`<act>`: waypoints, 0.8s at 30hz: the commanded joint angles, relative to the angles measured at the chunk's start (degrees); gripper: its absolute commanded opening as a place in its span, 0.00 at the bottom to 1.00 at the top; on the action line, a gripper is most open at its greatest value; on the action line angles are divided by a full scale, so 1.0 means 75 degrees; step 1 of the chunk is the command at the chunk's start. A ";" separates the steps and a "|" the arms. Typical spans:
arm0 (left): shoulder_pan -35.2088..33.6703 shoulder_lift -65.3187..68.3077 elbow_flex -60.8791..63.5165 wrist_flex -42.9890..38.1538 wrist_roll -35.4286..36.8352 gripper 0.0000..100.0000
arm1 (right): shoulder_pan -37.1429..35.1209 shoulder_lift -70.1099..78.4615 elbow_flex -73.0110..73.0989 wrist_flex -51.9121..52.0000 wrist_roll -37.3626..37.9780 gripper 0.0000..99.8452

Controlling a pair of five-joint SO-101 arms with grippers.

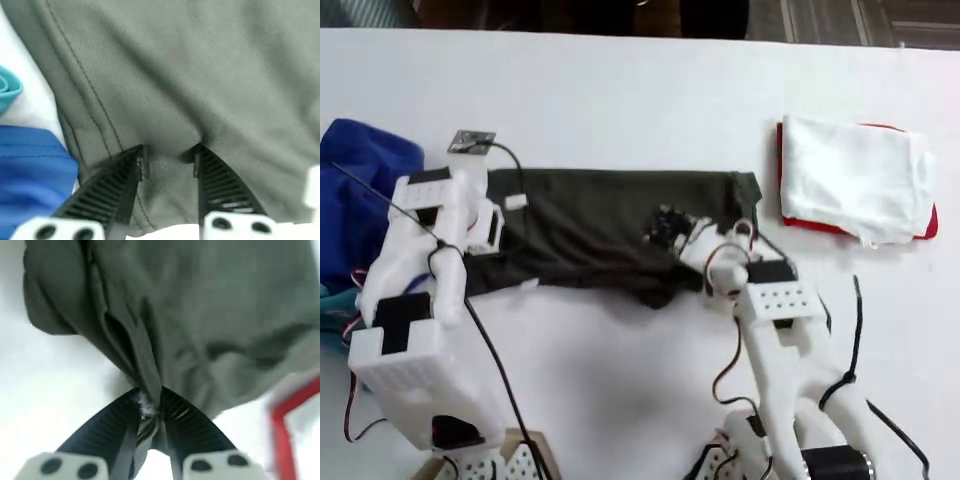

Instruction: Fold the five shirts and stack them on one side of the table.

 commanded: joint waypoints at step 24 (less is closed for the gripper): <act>0.0082 0.0023 0.0100 -0.0035 -0.0059 0.17 | 0.0217 0.6183 -0.6927 0.0264 -0.0867 0.19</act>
